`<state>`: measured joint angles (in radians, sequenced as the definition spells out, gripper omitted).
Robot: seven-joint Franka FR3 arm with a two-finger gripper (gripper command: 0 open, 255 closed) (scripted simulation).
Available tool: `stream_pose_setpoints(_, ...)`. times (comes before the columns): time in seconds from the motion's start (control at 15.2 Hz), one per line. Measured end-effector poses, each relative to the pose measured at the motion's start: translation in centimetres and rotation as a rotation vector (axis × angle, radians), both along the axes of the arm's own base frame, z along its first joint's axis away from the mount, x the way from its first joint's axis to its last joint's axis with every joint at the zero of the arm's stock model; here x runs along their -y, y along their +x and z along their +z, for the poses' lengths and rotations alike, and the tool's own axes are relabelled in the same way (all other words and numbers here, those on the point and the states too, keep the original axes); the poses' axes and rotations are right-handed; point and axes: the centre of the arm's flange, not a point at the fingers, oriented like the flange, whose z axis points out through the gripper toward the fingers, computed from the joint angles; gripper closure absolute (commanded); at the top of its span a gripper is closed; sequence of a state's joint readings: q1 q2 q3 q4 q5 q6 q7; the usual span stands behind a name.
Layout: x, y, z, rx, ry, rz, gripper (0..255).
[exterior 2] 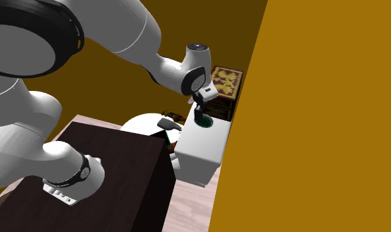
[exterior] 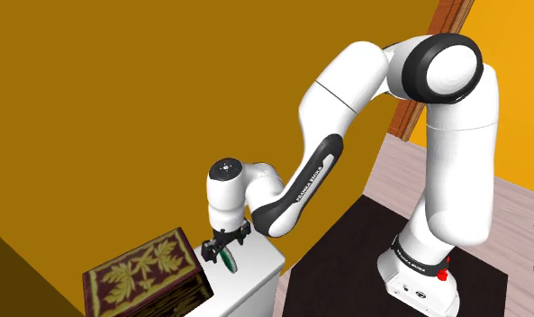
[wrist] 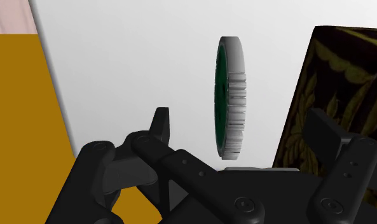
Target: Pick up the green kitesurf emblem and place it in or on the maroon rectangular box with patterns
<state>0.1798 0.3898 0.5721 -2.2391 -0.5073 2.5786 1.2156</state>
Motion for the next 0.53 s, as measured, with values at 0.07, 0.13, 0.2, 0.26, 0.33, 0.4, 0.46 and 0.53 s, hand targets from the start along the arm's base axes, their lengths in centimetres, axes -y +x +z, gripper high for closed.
stream_pose_setpoints(0.07, 0.02, 0.0, -0.08, 0.0, 0.0, 0.0, 0)
stream_pose_setpoints(0.13, 0.02, 0.0, -0.11, 0.0, 0.0, 0.0, 0)
stream_pose_setpoints(0.2, 0.02, 0.0, -0.13, 0.0, 0.0, 0.0, 0)
stream_pose_setpoints(0.26, 0.02, 0.0, -0.14, 0.0, 0.0, 0.0, 0)
stream_pose_setpoints(0.33, 0.02, 0.0, -0.15, 0.0, 0.0, 0.0, 0)
stream_pose_setpoints(0.4, 0.02, 0.0, -0.15, 0.0, 0.0, 0.0, 255)
stream_pose_setpoints(0.46, 0.02, 0.0, -0.15, 0.0, 0.0, 0.0, 255)
stream_pose_setpoints(0.53, 0.02, 0.0, -0.15, 0.0, 0.0, 0.0, 255)
